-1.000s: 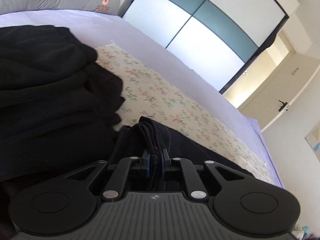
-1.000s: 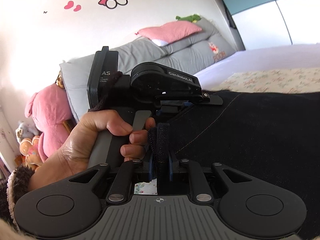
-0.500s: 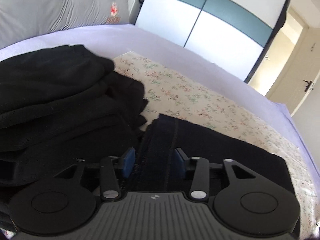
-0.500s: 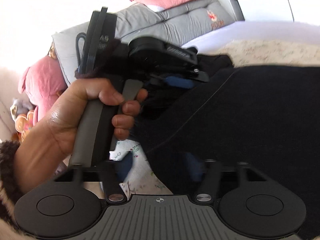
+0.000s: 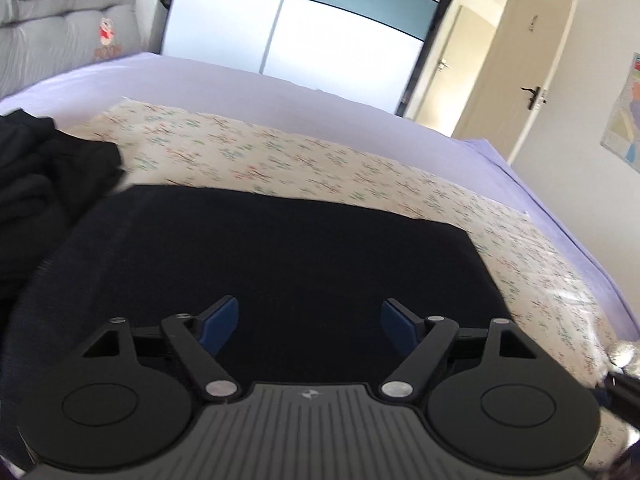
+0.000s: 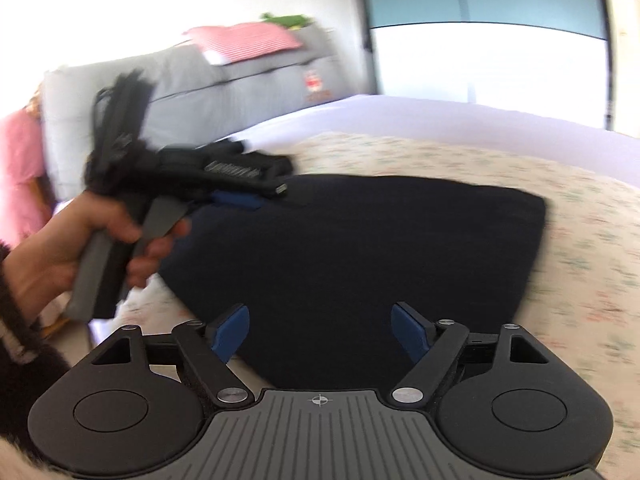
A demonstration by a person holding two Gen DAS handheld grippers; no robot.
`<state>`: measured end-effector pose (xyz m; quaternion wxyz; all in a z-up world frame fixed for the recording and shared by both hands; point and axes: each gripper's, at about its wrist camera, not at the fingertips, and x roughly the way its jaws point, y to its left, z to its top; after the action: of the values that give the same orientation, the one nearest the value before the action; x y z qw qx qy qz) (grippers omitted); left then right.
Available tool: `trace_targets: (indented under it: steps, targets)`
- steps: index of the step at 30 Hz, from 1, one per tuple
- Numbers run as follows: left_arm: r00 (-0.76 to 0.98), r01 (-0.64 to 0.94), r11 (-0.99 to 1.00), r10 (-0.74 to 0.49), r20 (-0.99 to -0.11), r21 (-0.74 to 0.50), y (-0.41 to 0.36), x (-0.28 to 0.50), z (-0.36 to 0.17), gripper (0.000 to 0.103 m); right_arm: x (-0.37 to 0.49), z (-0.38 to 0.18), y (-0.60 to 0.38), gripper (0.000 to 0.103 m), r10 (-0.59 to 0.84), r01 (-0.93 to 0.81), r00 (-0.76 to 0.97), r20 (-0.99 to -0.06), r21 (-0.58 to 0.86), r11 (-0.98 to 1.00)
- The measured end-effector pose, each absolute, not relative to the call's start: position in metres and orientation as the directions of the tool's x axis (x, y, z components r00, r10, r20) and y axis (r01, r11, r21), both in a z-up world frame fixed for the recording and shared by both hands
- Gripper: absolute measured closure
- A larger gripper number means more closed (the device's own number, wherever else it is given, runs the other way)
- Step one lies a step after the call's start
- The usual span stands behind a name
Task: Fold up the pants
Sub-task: 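Open both grippers and release the folded jeans flat on the sheet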
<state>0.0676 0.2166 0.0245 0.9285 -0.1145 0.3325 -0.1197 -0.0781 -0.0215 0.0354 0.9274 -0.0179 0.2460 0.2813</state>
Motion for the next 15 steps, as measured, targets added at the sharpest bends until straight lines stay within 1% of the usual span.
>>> trace_targets:
  steps: [1,3,6,9,15]
  targets:
    - [0.742,0.16,0.94,-0.317,-0.592,-0.303,0.209,0.068,0.022,0.0,-0.073,0.037,-0.031,0.023,0.497,-0.507,0.738,-0.456,0.111,0.855]
    - [0.728,0.198,0.927,-0.357,-0.586,-0.319,0.195,0.066,0.018,0.0,-0.06,0.039,-0.049,0.028,0.462,-0.462,0.768,-0.443,0.117,0.879]
    - [0.695,0.296,0.895,-0.441,-0.568,-0.333,0.173,0.061,0.013,0.0,-0.028,0.04,-0.072,0.028,0.407,-0.391,0.787,-0.463,0.136,0.91]
    - [0.655,0.406,0.86,-0.51,-0.557,-0.309,0.15,0.055,0.01,0.0,0.008,0.032,-0.097,0.025,0.429,-0.348,0.763,-0.484,0.252,0.903]
    - [0.584,0.565,0.774,-0.62,-0.524,-0.286,0.124,0.054,0.002,0.0,0.082,0.007,-0.127,0.025,0.51,-0.283,0.7,-0.5,0.462,0.841]
